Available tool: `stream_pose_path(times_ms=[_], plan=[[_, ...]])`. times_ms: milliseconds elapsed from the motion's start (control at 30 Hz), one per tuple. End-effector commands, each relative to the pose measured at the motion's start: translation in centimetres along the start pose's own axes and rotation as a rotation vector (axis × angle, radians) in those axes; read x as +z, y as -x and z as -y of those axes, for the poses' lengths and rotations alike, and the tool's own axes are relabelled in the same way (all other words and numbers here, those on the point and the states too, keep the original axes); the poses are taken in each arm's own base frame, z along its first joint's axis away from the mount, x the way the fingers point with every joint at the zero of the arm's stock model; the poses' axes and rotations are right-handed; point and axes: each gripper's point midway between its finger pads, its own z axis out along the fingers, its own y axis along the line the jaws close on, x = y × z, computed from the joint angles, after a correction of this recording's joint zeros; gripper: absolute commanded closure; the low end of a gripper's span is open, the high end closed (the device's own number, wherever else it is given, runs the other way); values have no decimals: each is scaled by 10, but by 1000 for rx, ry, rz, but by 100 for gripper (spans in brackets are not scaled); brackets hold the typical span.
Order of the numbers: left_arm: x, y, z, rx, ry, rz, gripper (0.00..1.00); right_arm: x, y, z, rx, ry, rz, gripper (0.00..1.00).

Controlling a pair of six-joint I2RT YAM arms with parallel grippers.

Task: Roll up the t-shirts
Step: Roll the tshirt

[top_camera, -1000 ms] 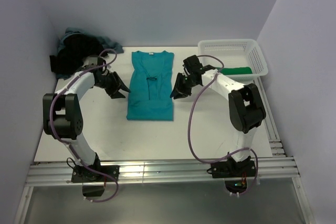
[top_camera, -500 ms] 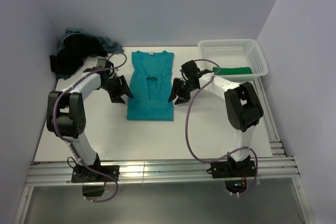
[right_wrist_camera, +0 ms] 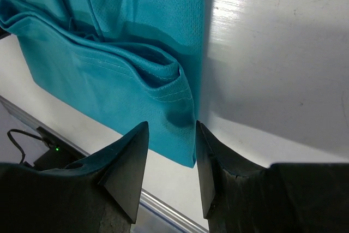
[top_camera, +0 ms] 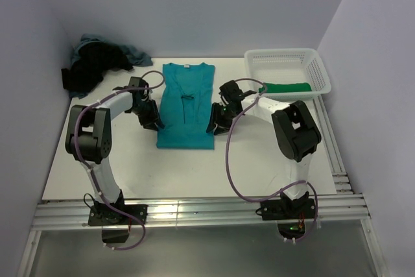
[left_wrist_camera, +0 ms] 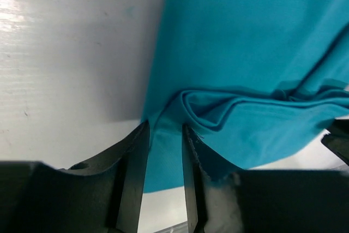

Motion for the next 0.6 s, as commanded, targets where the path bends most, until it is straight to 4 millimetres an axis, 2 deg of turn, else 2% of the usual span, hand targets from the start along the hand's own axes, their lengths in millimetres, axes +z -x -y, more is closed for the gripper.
stream_pose_path(times_ms=[0, 167, 300, 400, 433, 467, 500, 533, 567], plan=[[0, 15, 1, 28, 22, 49, 64, 5, 2, -1, -16, -7, 13, 53], [3, 19, -5, 29, 57, 53, 59, 6, 2, 1, -19, -16, 9, 53], [-2, 25, -16, -15, 136, 88, 59, 7, 1, 3, -21, -25, -2, 54], [-5, 26, -10, -37, 112, 106, 59, 7, 1, 3, -25, -26, -3, 53], [-14, 28, -2, -28, 77, 131, 57, 6, 1, 2, -28, -22, 0, 52], [-17, 29, 8, -19, 19, 144, 51, 6, -2, 4, -27, -27, -6, 51], [-17, 22, 8, -14, 6, 139, 37, 6, -2, 5, -27, -26, -4, 51], [-25, 21, 13, -3, -17, 154, 31, 4, -3, 4, -31, -23, -2, 49], [-25, 14, 13, 2, -34, 141, 26, 5, -7, 8, -29, -27, -9, 48]])
